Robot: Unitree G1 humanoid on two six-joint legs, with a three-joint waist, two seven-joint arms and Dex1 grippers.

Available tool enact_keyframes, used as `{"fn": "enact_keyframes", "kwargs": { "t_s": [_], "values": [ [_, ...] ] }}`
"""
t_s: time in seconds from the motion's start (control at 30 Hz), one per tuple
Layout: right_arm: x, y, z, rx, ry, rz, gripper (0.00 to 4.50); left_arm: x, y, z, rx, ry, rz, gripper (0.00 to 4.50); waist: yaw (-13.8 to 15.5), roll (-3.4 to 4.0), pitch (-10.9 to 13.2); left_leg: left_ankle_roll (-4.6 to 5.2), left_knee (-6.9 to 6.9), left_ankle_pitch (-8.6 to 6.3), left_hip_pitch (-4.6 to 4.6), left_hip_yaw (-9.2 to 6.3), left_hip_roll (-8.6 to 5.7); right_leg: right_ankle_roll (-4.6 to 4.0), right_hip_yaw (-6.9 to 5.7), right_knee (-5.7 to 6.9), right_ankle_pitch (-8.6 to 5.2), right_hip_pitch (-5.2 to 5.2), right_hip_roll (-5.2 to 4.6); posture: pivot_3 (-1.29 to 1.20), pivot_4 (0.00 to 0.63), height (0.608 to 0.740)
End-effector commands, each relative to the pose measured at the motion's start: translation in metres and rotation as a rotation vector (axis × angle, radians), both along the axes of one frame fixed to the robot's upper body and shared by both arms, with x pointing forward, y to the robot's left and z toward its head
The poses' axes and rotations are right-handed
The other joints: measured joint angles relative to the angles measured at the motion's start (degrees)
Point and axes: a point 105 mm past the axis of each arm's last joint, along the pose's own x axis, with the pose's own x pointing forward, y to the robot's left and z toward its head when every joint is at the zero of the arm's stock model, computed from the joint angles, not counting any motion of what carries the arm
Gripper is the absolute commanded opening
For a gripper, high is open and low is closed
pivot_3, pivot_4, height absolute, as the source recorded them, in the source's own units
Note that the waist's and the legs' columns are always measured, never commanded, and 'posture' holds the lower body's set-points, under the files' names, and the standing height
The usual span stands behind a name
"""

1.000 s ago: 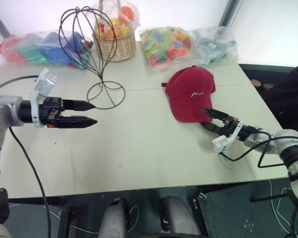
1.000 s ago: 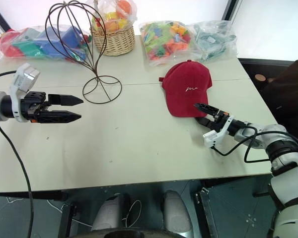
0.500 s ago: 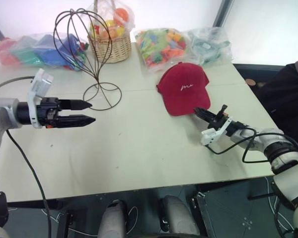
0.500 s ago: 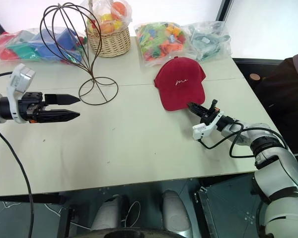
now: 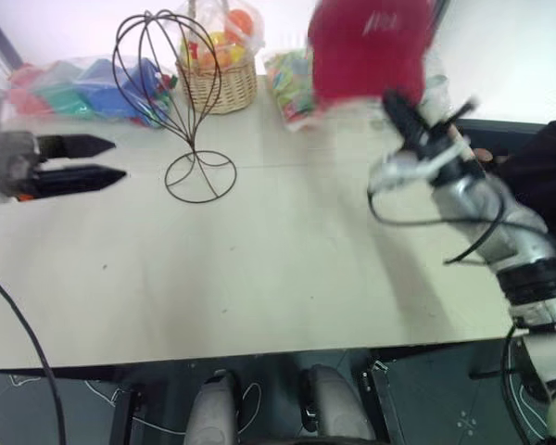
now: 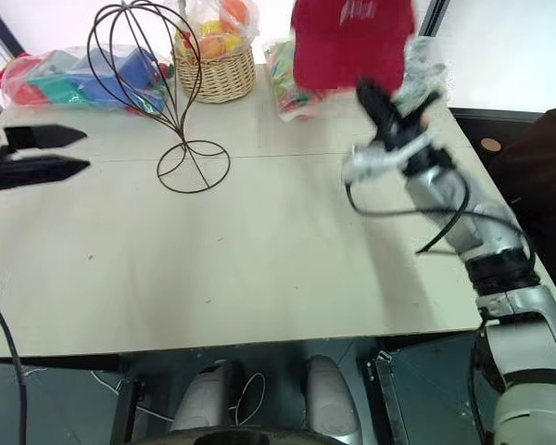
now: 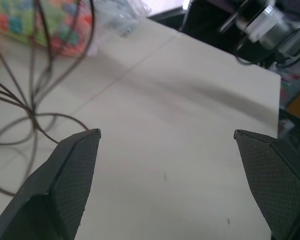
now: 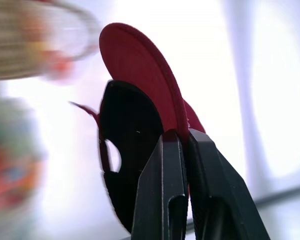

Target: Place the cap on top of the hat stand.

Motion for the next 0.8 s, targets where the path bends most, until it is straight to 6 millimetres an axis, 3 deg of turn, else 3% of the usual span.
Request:
{"fn": "enact_keyframes", "kwargs": {
  "t_s": [0.03, 0.13, 0.2, 0.4, 0.6, 0.8],
  "values": [
    [-0.020, 0.029, 0.040, 0.070, -0.076, 0.095, 0.07, -0.004, 0.007, 0.029, -0.008, -0.096, 0.005, 4.50, 0.61, -0.06, -0.03, 0.00, 0.01, 0.00, 0.00, 0.01, 0.00, 0.00, 0.00, 0.00, 0.00, 0.01, 0.00, 0.00, 0.150, 0.740],
    [-0.025, 0.052, 0.053, 0.101, -0.078, 0.165, 0.07, -0.002, 0.011, 0.035, 0.001, -0.114, 0.015, 4.50, 0.71, -0.06, -0.03, 0.01, 0.02, -0.01, 0.00, 0.06, -0.01, 0.00, 0.00, -0.01, 0.00, 0.00, -0.01, 0.00, 0.150, 0.740],
    [-0.026, 0.080, 0.057, 0.134, -0.054, 0.248, 0.07, -0.001, 0.016, 0.039, 0.008, -0.126, 0.029, 4.50, 0.69, -0.05, -0.03, 0.01, 0.02, -0.01, -0.05, 0.06, -0.01, 0.00, 0.00, -0.01, 0.00, -0.03, -0.01, 0.00, 0.150, 0.740],
    [-0.020, 0.132, 0.050, 0.177, 0.010, 0.385, 0.07, -0.004, 0.029, 0.043, 0.014, -0.137, 0.070, 4.50, 0.53, -0.05, -0.03, 0.00, 0.17, 0.01, -0.81, 0.05, 0.00, 0.00, 0.00, 0.24, 0.01, -0.82, -0.01, 0.00, 0.150, 0.740],
    [-0.017, 0.169, 0.044, 0.191, 0.059, 0.464, 0.07, -0.009, 0.039, 0.041, 0.009, -0.138, 0.112, 4.50, 0.56, -0.04, -0.03, -0.02, 0.20, 0.02, -1.01, 0.09, 0.00, 0.00, 0.02, 0.34, 0.01, -1.07, -0.03, 0.00, 0.150, 0.740],
    [-0.020, 0.192, 0.036, 0.197, 0.118, 0.516, 0.07, -0.016, 0.040, 0.040, -0.003, -0.142, 0.131, 4.50, 0.57, -0.06, -0.04, -0.02, 0.20, 0.02, -1.01, 0.08, 0.00, 0.00, 0.02, 0.37, 0.01, -1.08, -0.03, 0.00, 0.150, 0.740]
  ]
}}
